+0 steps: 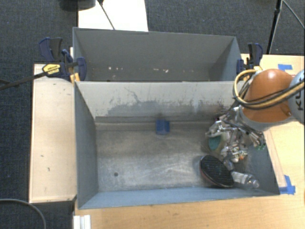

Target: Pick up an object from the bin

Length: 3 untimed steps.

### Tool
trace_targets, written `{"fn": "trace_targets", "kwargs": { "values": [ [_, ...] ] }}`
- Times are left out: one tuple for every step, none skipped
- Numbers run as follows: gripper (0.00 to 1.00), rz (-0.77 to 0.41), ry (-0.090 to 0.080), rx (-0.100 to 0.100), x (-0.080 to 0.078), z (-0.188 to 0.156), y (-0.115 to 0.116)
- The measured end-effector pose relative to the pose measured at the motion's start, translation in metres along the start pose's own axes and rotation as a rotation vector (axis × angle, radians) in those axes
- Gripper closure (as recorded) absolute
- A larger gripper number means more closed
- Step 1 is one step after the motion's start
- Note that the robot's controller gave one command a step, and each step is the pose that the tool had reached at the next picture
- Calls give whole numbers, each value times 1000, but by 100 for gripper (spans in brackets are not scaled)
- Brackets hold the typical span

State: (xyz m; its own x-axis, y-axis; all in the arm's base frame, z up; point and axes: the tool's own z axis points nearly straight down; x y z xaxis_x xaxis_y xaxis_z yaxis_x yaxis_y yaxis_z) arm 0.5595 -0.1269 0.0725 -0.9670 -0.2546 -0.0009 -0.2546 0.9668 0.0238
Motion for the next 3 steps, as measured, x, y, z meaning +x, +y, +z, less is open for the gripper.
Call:
{"fn": "trace_targets", "kwargs": {
  "values": [
    [100,32,-8,0,23,-9,-4],
    [100,-15,-30,29,60,-2,21],
    [100,-42,-9,28,47,-113,25]
  ]
}}
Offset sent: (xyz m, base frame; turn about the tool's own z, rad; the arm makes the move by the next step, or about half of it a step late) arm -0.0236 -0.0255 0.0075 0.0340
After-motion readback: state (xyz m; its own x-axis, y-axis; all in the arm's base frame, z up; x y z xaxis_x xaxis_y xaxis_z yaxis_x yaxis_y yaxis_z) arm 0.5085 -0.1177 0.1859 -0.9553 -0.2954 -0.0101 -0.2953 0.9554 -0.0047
